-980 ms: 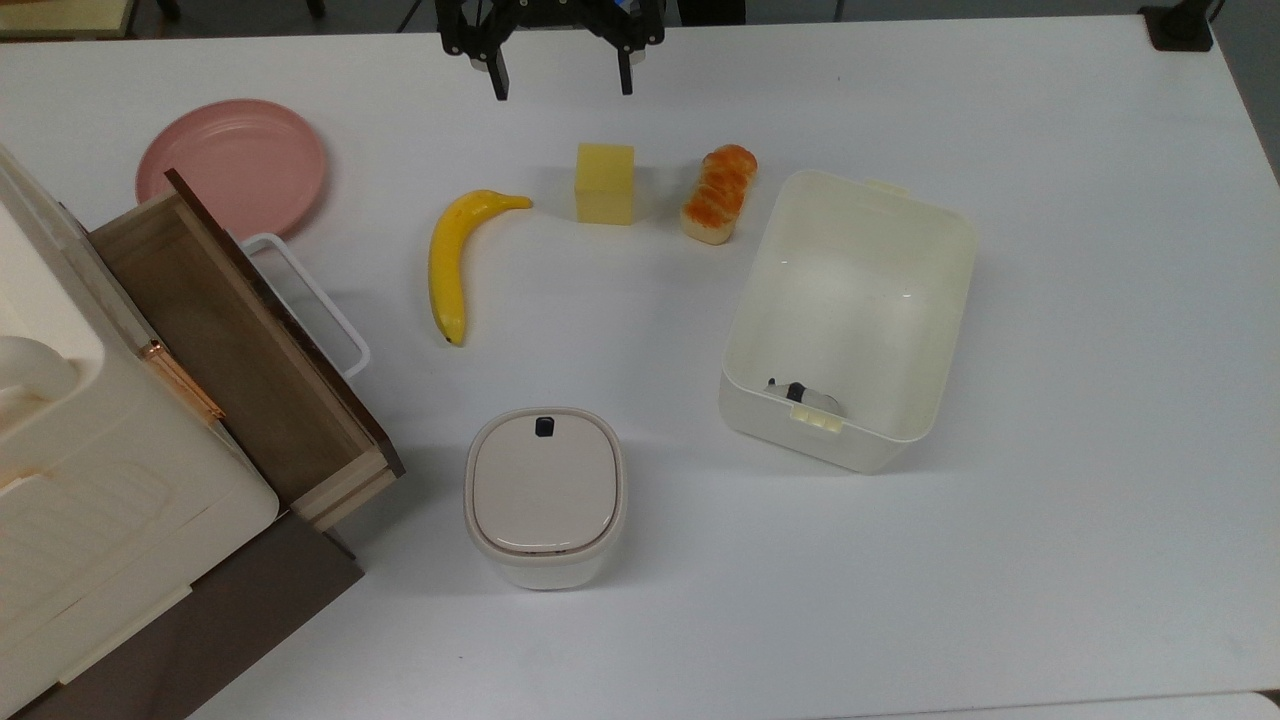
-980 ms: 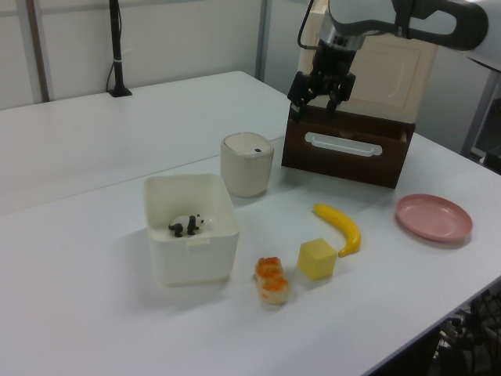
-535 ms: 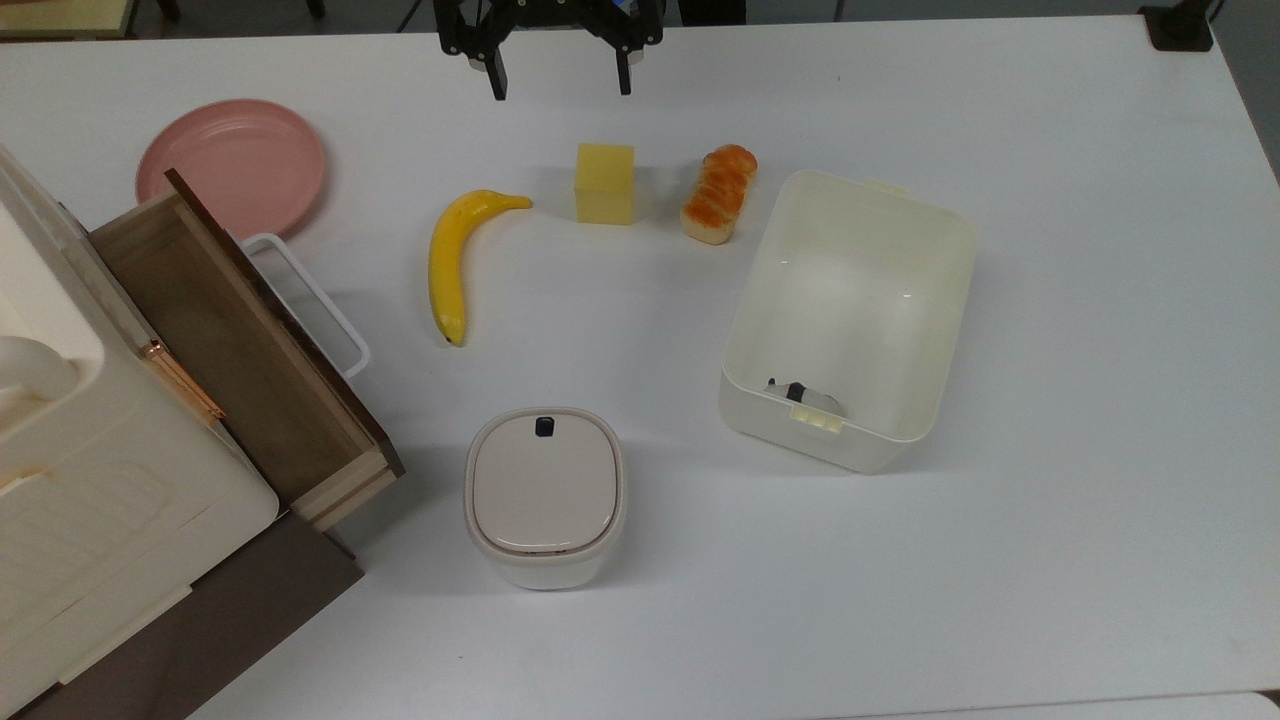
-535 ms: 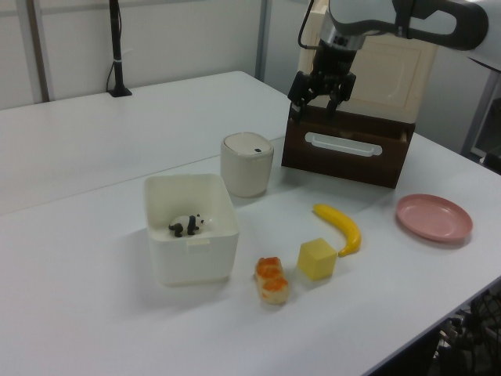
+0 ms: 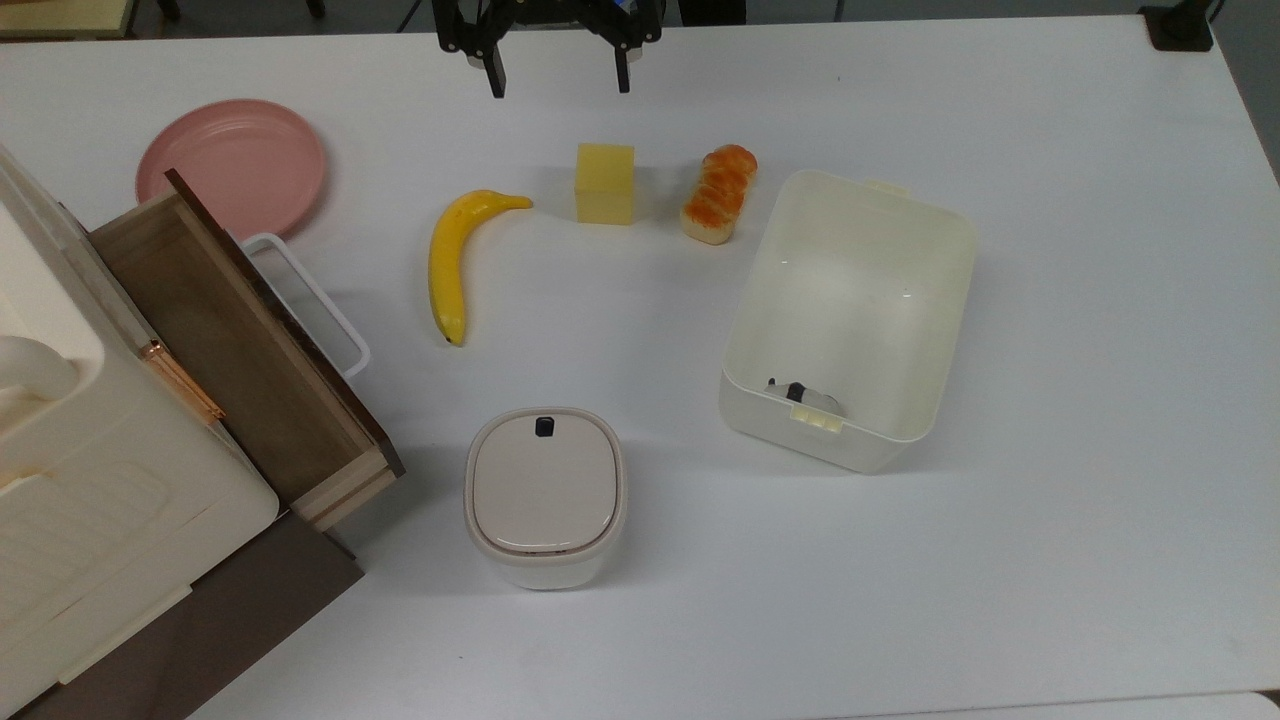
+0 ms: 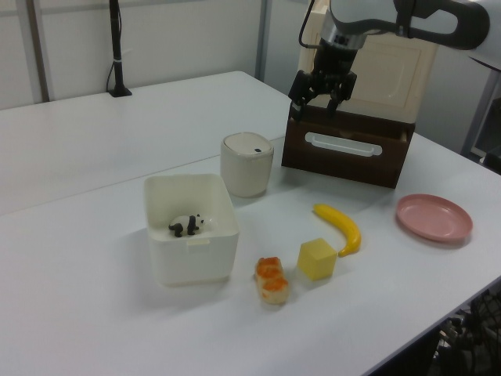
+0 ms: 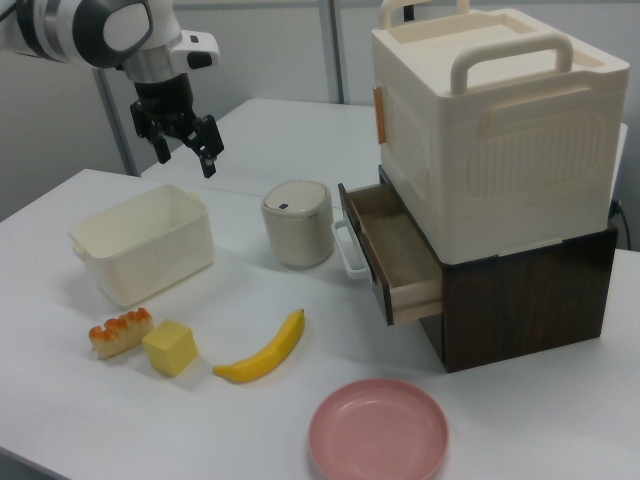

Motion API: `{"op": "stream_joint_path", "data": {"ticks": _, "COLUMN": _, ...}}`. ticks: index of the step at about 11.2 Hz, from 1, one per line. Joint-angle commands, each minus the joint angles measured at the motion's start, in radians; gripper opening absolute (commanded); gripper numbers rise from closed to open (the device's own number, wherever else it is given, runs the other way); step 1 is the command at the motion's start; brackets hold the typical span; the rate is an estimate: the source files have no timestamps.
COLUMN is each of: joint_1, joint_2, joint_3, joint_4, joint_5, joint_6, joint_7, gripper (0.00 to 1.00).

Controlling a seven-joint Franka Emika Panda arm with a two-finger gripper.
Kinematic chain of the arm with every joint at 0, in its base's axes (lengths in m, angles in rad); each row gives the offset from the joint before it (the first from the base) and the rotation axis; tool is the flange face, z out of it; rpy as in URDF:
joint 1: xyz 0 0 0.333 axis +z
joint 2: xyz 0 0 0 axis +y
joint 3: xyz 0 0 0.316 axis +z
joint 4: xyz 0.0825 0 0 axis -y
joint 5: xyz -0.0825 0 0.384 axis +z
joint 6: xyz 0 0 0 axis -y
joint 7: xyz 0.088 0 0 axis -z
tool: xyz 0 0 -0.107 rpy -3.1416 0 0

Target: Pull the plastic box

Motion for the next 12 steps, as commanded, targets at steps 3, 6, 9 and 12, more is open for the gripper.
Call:
{"op": "stream_joint_path", "data": {"ticks": 3, "joint_1": -0.001, "joint_2": -0.032, "joint_3": 0.004, "joint_4": -0.029, "joint_5": -0.004, "joint_6": -0.015, "joint_7": 0.019, "gripper": 1.00}}
{"op": "stream_joint_path", "data": {"ticks": 6, "joint_1": 0.000, "joint_2": -0.030, "joint_3": 0.004, "joint_4": -0.030, "joint_5": -0.002, "joint_6": -0.014, "joint_7": 0.019, "gripper": 1.00}}
{"op": "stream_joint_path", "data": {"ticks": 9, "joint_1": -0.001, "joint_2": -0.027, "joint_3": 0.004, "joint_4": -0.033, "joint_5": 0.013, "joint_6": -0.007, "joint_7": 0.024, "gripper": 1.00}}
{"op": "stream_joint_path", "data": {"ticks": 12, "joint_1": 0.008, "joint_2": 0.002, "joint_3": 0.004, "joint_4": -0.039, "joint_5": 0.082, "joint_6": 0.030, "joint_7": 0.137, "gripper": 1.00}}
